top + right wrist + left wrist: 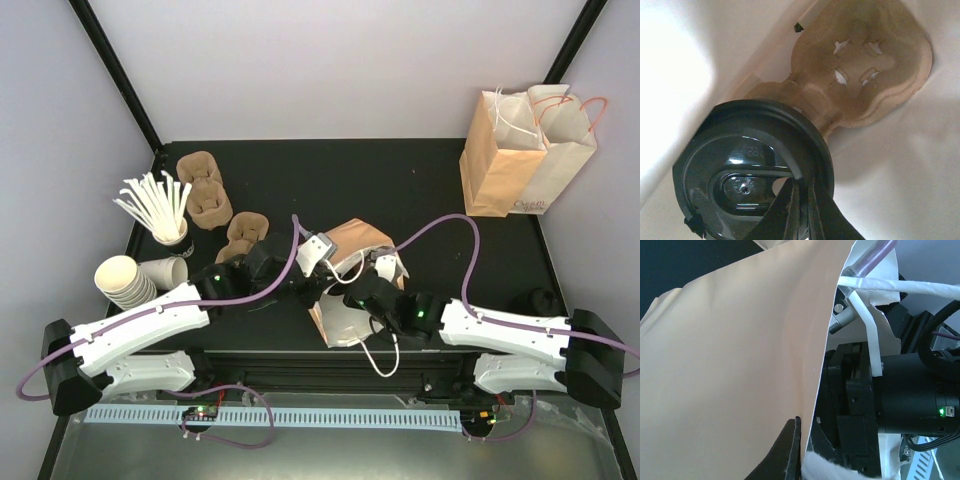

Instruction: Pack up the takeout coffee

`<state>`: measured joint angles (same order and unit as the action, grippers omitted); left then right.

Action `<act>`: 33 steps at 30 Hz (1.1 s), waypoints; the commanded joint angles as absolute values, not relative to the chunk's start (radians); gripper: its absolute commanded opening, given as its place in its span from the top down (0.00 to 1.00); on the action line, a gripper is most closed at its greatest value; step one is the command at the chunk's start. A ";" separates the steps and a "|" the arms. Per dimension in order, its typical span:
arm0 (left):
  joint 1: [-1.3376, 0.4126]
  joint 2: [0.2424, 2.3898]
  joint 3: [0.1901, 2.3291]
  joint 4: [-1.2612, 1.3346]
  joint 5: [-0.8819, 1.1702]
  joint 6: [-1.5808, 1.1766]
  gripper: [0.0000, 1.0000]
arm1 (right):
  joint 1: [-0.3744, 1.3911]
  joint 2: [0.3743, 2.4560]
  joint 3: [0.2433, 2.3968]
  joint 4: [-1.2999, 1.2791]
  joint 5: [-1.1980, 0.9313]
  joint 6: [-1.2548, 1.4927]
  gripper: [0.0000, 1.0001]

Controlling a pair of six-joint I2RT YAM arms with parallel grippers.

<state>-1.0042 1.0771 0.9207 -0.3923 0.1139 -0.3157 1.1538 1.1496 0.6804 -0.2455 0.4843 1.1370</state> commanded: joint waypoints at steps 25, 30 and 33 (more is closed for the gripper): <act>-1.029 1.009 0.995 -0.476 0.262 -0.163 0.99 | 1.297 1.107 0.432 0.240 0.601 0.406 0.99; -1.028 1.000 0.992 -0.481 0.334 -0.118 0.98 | 1.341 0.996 0.352 0.249 0.598 0.284 0.99; -1.028 1.002 0.990 -0.466 0.409 -0.096 0.97 | 1.372 0.976 0.350 0.237 0.637 0.241 0.99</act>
<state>-1.0210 1.0199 0.9562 -0.5144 0.2661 -0.1513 1.3380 1.0069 0.3607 0.1959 0.5938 0.3668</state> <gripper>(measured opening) 0.035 0.059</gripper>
